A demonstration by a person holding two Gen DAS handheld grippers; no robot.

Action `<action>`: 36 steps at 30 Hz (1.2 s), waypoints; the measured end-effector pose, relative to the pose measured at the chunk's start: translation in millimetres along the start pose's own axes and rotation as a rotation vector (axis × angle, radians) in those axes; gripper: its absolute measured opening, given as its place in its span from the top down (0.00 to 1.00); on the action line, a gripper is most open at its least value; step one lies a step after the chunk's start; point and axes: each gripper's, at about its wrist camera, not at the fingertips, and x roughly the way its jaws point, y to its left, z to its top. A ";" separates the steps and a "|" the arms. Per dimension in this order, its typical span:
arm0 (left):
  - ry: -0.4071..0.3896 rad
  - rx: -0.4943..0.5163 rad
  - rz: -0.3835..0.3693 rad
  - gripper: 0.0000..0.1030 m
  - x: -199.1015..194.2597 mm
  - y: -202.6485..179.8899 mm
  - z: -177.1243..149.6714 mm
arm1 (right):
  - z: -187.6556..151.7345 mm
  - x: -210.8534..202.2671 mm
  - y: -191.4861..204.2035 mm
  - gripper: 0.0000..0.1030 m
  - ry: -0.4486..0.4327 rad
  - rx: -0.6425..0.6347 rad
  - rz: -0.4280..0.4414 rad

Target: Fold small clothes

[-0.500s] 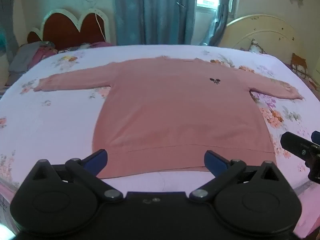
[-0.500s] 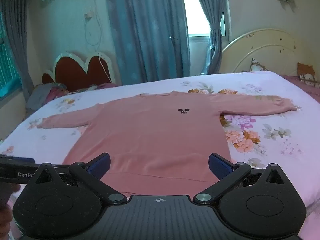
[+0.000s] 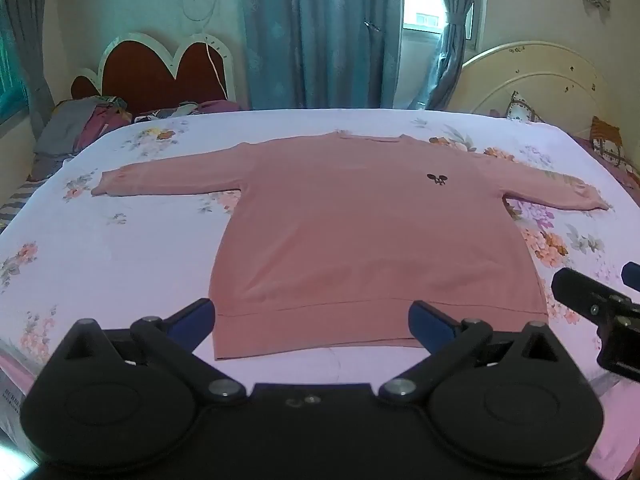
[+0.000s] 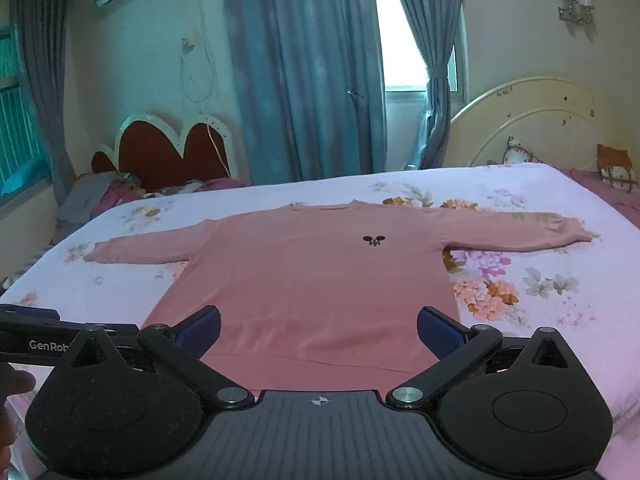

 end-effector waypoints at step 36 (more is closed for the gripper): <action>0.001 0.003 -0.017 0.00 -2.8 -1.1 6.7 | 6.0 0.4 -15.2 0.00 -0.019 0.026 -0.015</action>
